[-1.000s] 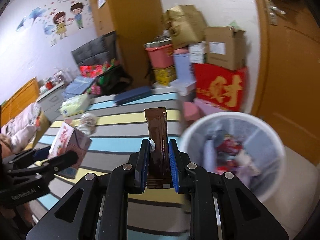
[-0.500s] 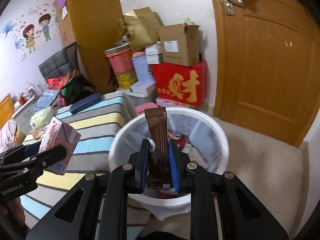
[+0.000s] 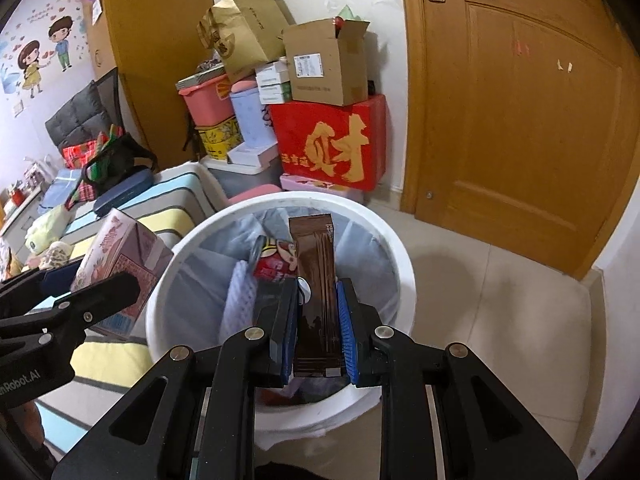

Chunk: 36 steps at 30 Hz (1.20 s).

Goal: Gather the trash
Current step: 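Carry the strawberry carton and brown wrapper over the wastebasket with both tools, then open both tools to drop the carton and wrapper into the wastebasket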

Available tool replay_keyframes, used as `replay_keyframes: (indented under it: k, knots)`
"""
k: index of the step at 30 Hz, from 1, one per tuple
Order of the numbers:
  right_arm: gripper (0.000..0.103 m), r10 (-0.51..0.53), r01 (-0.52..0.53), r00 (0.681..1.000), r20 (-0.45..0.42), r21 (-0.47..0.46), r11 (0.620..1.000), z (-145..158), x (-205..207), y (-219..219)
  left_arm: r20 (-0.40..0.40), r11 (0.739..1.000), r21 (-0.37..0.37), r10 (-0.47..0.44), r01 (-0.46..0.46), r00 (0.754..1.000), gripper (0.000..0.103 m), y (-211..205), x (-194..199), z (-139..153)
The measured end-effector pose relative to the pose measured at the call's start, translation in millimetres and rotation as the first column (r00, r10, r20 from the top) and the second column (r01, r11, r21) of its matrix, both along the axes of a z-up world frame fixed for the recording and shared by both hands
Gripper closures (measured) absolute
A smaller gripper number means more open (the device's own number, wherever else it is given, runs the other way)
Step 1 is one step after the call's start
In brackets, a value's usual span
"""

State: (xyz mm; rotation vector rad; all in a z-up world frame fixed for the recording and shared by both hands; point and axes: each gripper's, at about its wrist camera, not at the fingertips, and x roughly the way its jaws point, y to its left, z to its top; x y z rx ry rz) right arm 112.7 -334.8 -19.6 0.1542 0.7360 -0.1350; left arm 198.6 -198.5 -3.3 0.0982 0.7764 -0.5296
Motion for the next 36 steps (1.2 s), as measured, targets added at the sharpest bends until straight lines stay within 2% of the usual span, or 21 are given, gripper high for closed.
replay_keyframes:
  k: [6,8,9,10,11,24,36]
  knots:
    - [0.081,0.001,-0.001,1.000,-0.020,-0.021,1.000,-3,8,-2,-0.007,1.000,-0.004,0.005,-0.005,1.000,0.045,-3,10,-4]
    - [0.078,-0.007,0.006,1.000,-0.022,-0.033,0.999,-3,9,-1,-0.015,1.000,-0.020,0.003,-0.004,1.000,0.038,-1,11,-4]
    - [0.068,-0.008,0.007,1.000,-0.021,-0.030,1.000,-4,8,-1,-0.014,1.000,-0.016,0.012,-0.012,1.000,0.037,1,12,-4]
    - [0.053,-0.004,0.004,1.000,-0.021,-0.021,1.000,-3,8,-1,-0.010,1.000,-0.011,0.017,-0.017,1.000,0.037,2,12,-4]
    - [0.048,-0.002,0.001,1.000,-0.019,-0.016,1.000,-3,8,-1,-0.009,1.000,-0.011,0.022,-0.022,1.000,0.037,3,11,-4]
    - [0.047,0.000,0.000,1.000,0.025,-0.010,1.000,7,3,12,0.019,0.997,-0.030,0.068,-0.067,0.998,0.037,32,-4,12]
    - [0.047,0.046,-0.046,0.997,0.062,-0.006,0.999,16,-4,39,0.053,0.991,-0.049,0.129,-0.127,0.990,0.037,70,-30,26]
